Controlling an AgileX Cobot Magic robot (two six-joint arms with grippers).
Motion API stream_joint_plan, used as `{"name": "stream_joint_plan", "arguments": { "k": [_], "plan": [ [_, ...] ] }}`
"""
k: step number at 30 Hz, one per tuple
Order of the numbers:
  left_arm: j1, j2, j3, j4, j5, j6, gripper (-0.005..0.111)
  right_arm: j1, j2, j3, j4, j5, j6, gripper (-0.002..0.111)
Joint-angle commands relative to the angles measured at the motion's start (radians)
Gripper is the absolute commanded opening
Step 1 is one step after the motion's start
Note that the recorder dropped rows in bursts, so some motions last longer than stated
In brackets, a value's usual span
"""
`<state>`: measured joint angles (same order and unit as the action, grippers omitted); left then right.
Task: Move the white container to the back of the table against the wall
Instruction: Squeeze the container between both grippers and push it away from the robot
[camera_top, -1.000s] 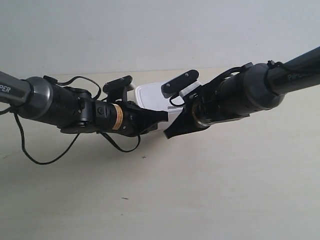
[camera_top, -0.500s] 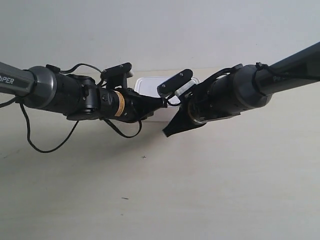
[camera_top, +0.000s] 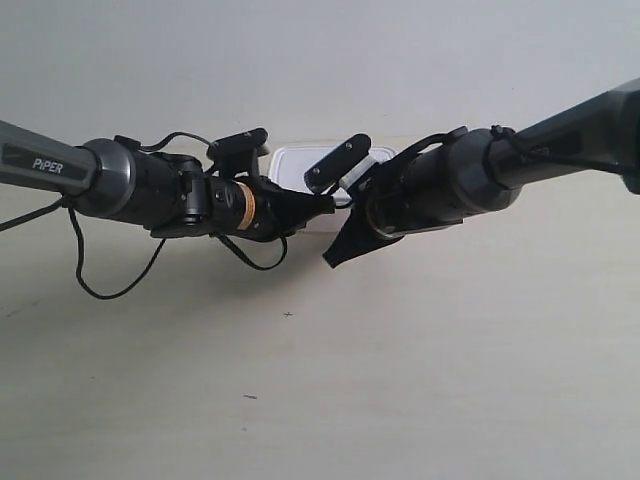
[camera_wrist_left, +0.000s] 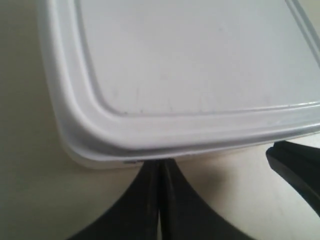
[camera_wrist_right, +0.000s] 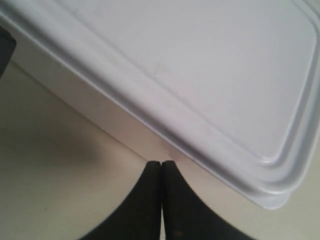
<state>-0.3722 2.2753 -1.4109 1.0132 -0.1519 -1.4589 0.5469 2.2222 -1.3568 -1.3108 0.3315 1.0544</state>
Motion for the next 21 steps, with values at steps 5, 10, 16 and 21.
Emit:
{"name": "stream_joint_plan", "arguments": {
  "k": [5,10,16,21],
  "plan": [
    [0.028,0.041,-0.048,-0.003,-0.005,0.002,0.0,-0.012,0.053,-0.062,-0.01,0.034,-0.092,0.0],
    [0.044,0.059,-0.072,-0.003,-0.012,0.009,0.0,-0.03,0.063,-0.09,-0.008,0.012,-0.095,0.0],
    [0.053,0.064,-0.101,-0.003,-0.038,0.024,0.0,-0.043,0.066,-0.108,-0.014,-0.049,-0.139,0.0],
    [0.053,0.064,-0.112,0.065,-0.04,0.041,0.0,-0.043,0.106,-0.163,-0.006,-0.05,-0.174,0.0]
  ]
}}
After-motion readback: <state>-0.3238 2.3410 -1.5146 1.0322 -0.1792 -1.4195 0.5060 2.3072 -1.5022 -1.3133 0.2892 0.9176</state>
